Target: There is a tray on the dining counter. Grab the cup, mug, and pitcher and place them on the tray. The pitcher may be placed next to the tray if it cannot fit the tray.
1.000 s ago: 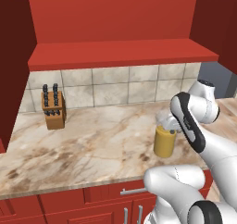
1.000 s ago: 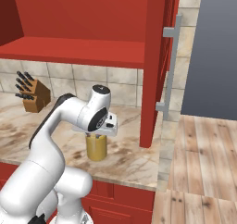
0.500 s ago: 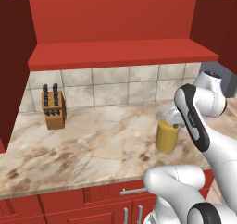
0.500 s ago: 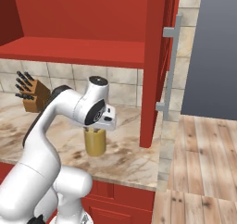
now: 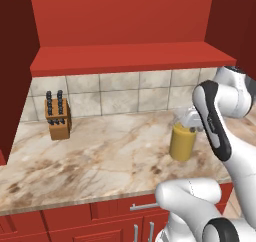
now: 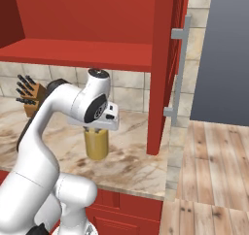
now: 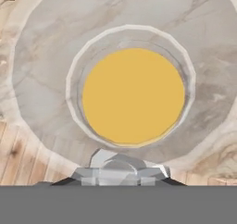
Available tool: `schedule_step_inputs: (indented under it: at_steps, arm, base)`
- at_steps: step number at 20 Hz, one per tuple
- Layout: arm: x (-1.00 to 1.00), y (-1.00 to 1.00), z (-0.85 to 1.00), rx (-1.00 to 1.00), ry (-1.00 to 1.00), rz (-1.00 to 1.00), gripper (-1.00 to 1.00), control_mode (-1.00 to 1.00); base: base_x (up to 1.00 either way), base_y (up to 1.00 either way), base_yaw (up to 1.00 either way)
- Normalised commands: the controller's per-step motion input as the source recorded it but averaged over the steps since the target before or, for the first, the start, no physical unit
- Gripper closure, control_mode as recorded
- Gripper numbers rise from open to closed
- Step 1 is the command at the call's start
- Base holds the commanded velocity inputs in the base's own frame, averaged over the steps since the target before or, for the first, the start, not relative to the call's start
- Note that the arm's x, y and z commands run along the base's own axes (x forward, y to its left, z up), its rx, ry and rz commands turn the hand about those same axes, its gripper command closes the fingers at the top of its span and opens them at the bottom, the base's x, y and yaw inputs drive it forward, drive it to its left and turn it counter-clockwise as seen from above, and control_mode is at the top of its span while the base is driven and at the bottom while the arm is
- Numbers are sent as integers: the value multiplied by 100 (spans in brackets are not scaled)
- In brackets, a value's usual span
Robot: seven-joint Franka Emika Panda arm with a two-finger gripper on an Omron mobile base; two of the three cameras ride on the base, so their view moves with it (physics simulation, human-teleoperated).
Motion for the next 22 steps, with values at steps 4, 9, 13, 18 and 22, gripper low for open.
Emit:
schedule_step_inputs:
  at_steps: [4, 9, 13, 18, 22]
  arm:
    - [-30, 13, 18, -2, 0, 0, 100, -100]
    - [-35, 24, 7, -7, 0, 0, 100, -100]
    - [-26, 21, 6, -5, 0, 0, 100, -100]
    - [-2, 4, 1, -1, 0, 0, 100, -100]
    - [0, 0, 0, 0, 0, 0, 100, 100]
  base:
    - [0, 0, 0]
    - [0, 0, 0]
    - [0, 0, 0]
    - [0, 0, 0]
    - [-14, 0, 0]
